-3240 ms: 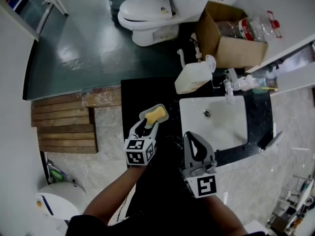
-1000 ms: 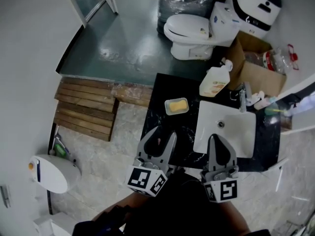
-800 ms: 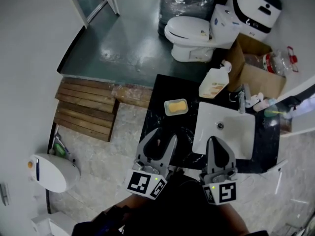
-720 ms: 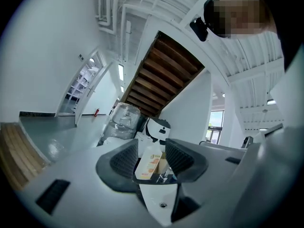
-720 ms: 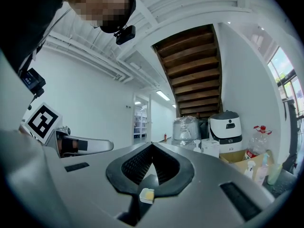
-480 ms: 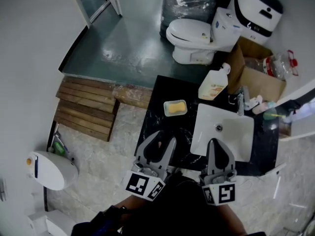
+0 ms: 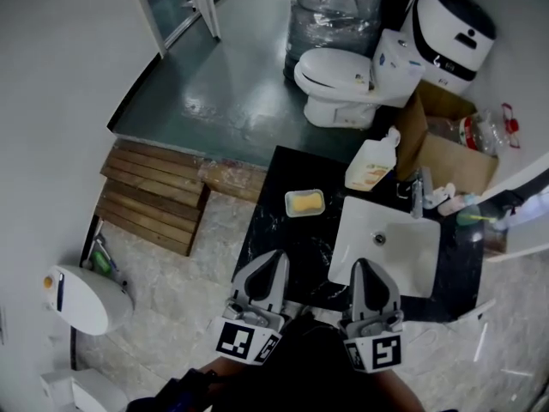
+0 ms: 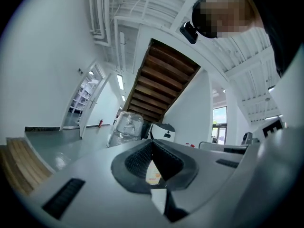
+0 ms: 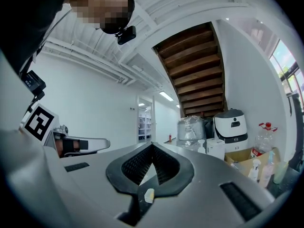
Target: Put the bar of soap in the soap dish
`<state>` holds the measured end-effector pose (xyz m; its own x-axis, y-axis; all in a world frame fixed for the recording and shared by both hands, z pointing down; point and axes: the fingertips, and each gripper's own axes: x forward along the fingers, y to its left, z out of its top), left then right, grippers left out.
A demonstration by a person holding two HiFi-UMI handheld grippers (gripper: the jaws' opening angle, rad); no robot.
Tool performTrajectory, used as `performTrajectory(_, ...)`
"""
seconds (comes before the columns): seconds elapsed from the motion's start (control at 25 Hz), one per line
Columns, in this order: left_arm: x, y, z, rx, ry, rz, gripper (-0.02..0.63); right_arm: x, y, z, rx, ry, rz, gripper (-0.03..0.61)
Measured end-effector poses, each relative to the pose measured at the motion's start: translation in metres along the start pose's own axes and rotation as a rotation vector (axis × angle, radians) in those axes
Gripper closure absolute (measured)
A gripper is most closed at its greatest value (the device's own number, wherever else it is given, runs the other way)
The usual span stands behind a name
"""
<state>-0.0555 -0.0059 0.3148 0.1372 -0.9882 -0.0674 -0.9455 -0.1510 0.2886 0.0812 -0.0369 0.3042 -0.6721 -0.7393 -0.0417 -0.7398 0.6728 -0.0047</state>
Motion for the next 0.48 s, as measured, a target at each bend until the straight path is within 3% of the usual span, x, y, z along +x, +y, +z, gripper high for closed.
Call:
performTrajectory(0.24,-0.004,-0.017,0.002,0.099,0.011,-0.013,0.612,-0.003,-0.001,0.0,0.035,0.036,0.001,0.572)
performTrajectory(0.48,-0.005,-0.025,0.002,0.118,0.004,-0.015,0.613,-0.007,0.003,0.007,0.012,0.024,0.001,0.572)
